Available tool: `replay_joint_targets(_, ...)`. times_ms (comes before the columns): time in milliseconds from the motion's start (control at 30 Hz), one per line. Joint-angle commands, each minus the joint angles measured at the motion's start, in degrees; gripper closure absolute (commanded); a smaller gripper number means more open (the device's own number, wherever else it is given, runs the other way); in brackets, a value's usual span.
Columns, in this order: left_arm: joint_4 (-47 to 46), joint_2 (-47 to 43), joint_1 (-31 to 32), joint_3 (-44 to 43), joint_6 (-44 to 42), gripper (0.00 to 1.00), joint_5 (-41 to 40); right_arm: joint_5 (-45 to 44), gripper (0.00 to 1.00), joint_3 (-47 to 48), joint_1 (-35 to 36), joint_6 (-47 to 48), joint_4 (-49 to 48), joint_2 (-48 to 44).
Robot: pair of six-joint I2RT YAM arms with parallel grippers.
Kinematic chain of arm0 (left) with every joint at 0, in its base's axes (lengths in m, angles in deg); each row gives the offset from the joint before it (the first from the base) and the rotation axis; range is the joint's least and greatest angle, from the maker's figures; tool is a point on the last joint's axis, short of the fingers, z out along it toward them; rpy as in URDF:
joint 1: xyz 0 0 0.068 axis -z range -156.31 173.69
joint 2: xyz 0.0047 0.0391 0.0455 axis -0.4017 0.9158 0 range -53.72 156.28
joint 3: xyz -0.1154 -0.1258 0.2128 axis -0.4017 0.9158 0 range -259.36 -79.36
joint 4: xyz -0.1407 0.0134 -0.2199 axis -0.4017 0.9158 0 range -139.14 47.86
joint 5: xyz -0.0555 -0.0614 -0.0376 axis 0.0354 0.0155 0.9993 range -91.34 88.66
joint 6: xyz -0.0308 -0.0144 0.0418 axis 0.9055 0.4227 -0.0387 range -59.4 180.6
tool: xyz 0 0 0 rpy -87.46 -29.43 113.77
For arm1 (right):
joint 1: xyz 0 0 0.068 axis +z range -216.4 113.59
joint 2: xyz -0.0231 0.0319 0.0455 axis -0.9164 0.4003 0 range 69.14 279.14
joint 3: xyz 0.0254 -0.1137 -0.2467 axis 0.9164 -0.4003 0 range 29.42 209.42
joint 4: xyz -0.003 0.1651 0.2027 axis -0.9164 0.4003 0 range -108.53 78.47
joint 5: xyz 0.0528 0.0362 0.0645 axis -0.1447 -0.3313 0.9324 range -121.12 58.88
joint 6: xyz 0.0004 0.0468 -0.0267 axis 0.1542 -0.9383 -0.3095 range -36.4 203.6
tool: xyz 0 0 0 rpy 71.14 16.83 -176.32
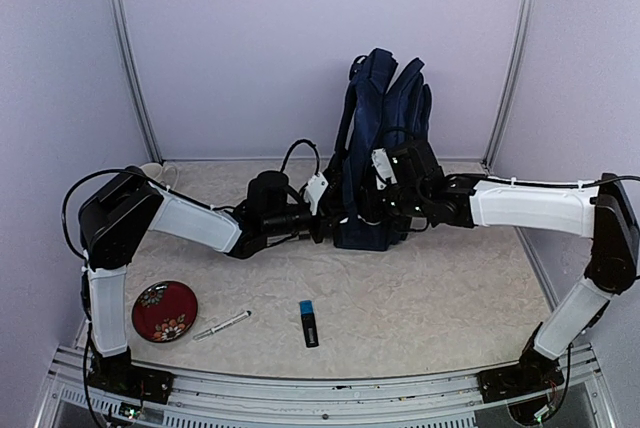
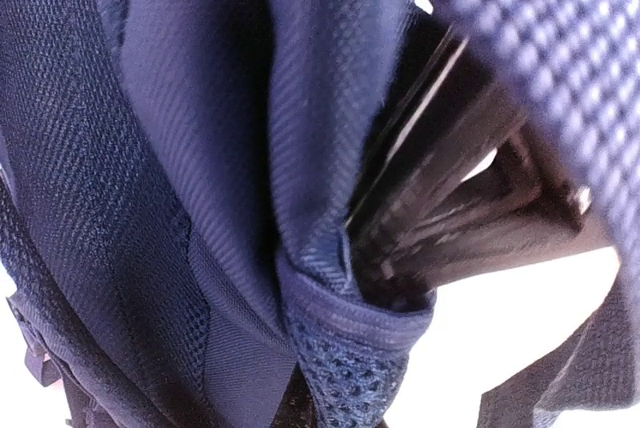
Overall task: Pack the student bag
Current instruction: Pick up the largest pocket of the bag from the student bag, then hold the student bag at the center of the board.
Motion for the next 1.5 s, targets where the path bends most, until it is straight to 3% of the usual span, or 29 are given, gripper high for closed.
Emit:
replay_joint_targets(0,-0.3,-0.8,0.1,1.8,0.8,1.00,1.7,7.4,1.00,0.2,-2.3,-3.1,1.2,-6.4)
replay_joint_targets(133,-0.4,-0.9,0.1,2.3,1.0,1.00,1.7,17.4,1.00,-1.5,-5.1,-5.3,0.1,-11.7)
replay_joint_targets(433,0.6,-1.3,0.1,2.4,0.5,1.00,1.2,30.6,1.00,-2.1,-9.0,-9.9,-2.2,-16.3)
replay_joint_targets(700,1.1,-1.9,0.1,3.9,-0.4,1.00,-0.6,36.8,1.00,4.0,-13.6,-9.3,3.2,-20.6)
replay_joint_targets(933,1.5,-2.4,0.1,4.3,-1.1,1.00,-0.9,43.3,1.00,2.4,-15.5,-12.7,0.9,-20.8)
replay_joint_targets(1067,0.2,-3.0,0.2,5.0,-1.4,0.99,-0.5,41.9,1.00,0.3,-15.4,-14.8,0.6,-19.6)
replay_joint_targets(1200,-1.7,-5.4,0.7,5.6,-1.5,0.75,0.3,40.6,1.00,-1.7,-15.2,-15.3,0.8,-19.5)
replay_joint_targets(1267,-1.2,-7.5,1.4,5.4,-2.8,0.55,-0.1,40.6,1.00,-2.2,-14.8,-15.2,0.6,-19.4)
replay_joint_targets(1333,0.0,-10.3,2.5,5.0,-5.4,0.42,-1.1,40.5,1.00,-1.9,-14.5,-14.8,1.0,-19.1)
replay_joint_targets(1467,3.8,-15.6,4.7,3.0,-9.9,0.26,0.3,40.9,1.00,0.3,-13.9,-13.2,2.7,-17.7)
